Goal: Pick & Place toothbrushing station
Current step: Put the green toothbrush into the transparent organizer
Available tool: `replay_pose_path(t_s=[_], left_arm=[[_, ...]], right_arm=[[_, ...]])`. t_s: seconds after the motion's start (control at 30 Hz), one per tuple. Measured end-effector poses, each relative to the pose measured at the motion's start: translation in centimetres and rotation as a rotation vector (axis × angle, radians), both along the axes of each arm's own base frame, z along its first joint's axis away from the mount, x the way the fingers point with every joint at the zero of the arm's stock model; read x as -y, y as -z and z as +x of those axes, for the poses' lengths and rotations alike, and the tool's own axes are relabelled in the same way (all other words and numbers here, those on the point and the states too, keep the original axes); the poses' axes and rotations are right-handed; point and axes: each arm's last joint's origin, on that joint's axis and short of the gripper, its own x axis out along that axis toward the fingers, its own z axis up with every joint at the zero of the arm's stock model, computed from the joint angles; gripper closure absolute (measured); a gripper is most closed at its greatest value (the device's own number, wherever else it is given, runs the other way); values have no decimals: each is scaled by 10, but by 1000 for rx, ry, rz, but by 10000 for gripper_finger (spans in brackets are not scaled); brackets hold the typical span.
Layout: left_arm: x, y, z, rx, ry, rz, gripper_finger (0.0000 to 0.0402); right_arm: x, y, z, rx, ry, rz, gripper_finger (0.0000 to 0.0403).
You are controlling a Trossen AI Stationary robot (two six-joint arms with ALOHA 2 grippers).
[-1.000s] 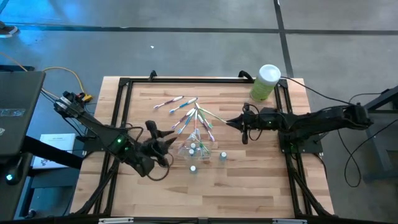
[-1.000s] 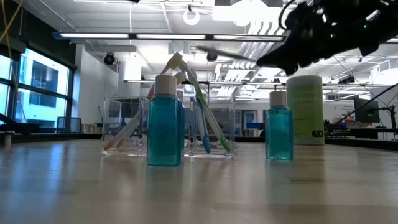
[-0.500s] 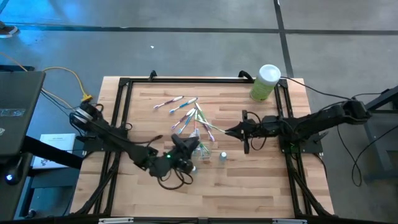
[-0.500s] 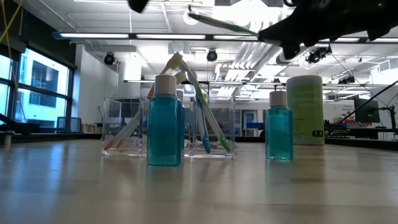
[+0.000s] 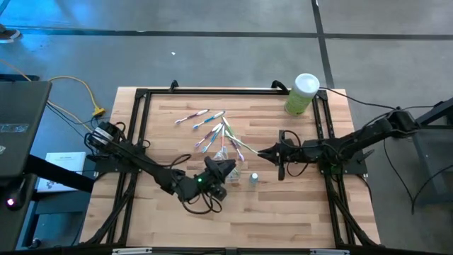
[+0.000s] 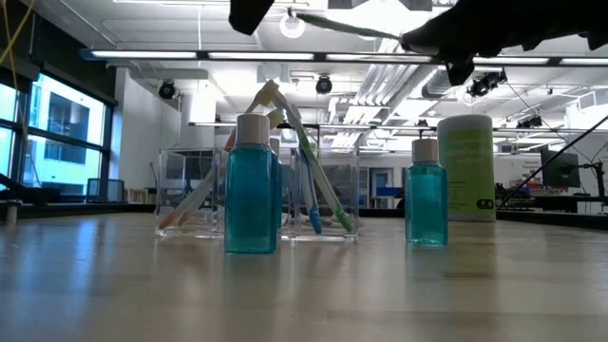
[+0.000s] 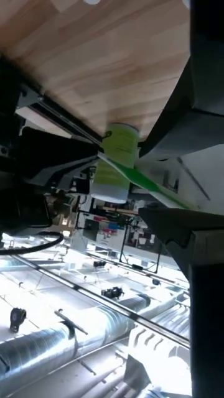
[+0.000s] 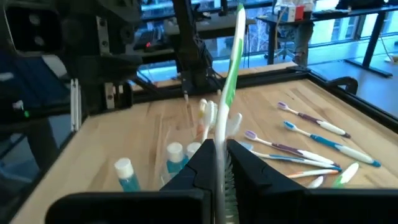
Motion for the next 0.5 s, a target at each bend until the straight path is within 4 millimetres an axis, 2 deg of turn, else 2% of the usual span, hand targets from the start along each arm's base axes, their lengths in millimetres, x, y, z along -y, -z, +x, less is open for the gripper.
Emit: replay_pose_path(t_s=[0.27, 0.5], left_arm=[[-2, 0, 1, -44, -6, 71, 272], [-2, -1, 2, -40, 16, 73, 272]], right_arm=[[-7, -4, -1, 44, -24, 48, 389], [-13, 5, 5, 16, -19, 64, 389]])
